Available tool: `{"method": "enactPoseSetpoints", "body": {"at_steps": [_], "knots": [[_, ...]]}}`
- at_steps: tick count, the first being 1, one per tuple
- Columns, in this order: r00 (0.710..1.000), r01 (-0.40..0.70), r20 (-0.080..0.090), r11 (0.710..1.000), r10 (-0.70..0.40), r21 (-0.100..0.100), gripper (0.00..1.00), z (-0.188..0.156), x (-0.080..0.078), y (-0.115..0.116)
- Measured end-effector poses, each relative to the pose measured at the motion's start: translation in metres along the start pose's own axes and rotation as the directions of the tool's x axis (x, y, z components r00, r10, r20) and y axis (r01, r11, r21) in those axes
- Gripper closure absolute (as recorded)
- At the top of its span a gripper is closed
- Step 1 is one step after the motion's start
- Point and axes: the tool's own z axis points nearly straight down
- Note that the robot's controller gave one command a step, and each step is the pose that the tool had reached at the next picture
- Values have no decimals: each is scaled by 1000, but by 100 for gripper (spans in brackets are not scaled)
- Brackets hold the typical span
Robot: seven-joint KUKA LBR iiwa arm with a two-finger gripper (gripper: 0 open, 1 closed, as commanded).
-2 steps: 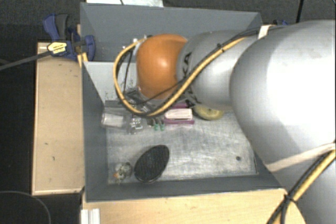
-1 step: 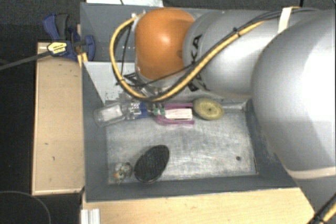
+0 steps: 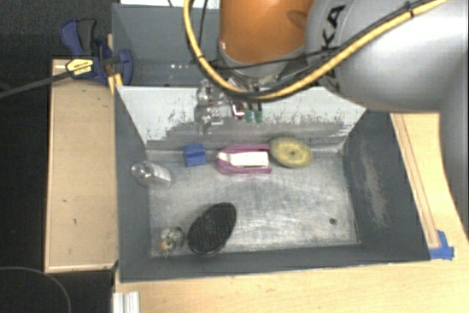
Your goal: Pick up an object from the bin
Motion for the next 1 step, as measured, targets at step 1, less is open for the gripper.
{"method": "enactPoseSetpoints", "body": {"at_steps": [1], "knots": [[978, -208, -18, 978, 208, 7, 100, 141, 27, 16]]}}
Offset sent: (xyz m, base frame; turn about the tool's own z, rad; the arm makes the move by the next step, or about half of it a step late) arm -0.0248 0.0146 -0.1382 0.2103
